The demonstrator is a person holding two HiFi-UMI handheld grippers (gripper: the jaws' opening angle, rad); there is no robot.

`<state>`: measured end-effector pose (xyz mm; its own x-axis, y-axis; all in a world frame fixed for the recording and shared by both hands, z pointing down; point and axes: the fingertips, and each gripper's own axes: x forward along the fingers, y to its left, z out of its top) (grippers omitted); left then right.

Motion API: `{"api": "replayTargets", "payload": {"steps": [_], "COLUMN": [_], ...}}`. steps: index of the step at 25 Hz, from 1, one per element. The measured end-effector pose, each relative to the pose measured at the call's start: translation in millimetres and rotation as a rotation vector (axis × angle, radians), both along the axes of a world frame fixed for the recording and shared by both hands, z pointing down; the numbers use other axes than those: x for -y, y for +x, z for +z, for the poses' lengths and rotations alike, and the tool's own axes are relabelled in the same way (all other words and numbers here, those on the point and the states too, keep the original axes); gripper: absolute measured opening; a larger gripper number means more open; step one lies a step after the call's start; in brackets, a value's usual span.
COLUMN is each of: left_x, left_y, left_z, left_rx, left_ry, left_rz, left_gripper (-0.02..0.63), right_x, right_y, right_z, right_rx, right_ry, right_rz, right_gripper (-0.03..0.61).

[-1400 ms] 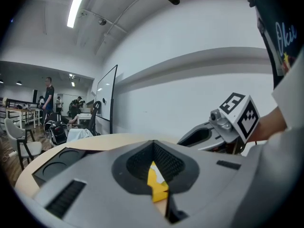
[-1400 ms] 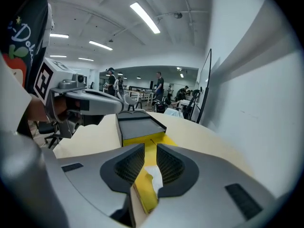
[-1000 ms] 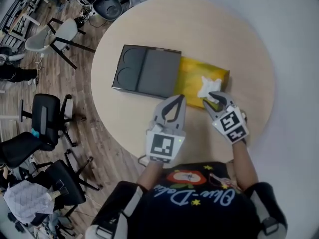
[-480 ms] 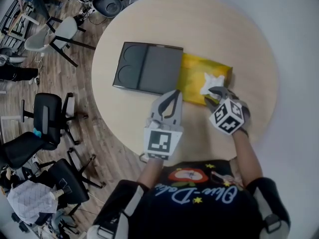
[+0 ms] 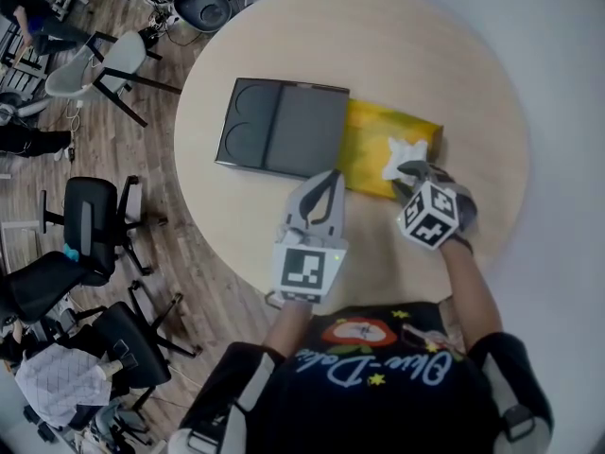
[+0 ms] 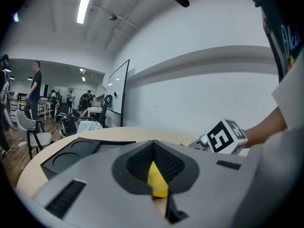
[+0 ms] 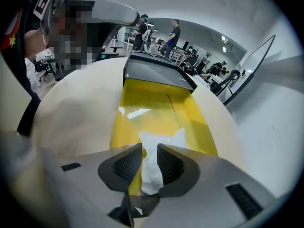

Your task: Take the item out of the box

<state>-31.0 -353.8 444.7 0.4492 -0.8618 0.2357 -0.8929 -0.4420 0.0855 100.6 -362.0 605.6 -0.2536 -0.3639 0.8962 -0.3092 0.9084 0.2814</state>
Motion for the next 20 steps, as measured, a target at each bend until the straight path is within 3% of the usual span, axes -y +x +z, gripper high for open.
{"api": "replayTargets", "payload": {"steps": [7,10,12,20], "left_x": [0.9,0.2,-1.1,-4.5], "left_y": [-5.9,-7.3,-8.6,-13.8], "left_z": [-5.3,-4.6,-6.9,-11.5], "left_rx": [-0.012,-0.006,-0.005,-0.007], "left_ry": [0.004,0.007,0.011,0.015], "left_rz": [-0.009,-0.012,-0.012,-0.022], "left_gripper": [-0.011,-0.011,-0.011,-0.011], "right_x": [2.0,5.4,6.1,11.1], "right_y": [-0.8,2.6,3.6,1.5], "right_z": [-0.3,3.3,1.8,-16.3], "right_rx": [-0.054,-0.091,-0.1,0.006], "right_ry": [0.003,0.04,0.049,0.09], "right_rz": [-0.009,-0.028,-0.027,0.046], "right_gripper": [0.082,0.014,0.002,-0.002]}}
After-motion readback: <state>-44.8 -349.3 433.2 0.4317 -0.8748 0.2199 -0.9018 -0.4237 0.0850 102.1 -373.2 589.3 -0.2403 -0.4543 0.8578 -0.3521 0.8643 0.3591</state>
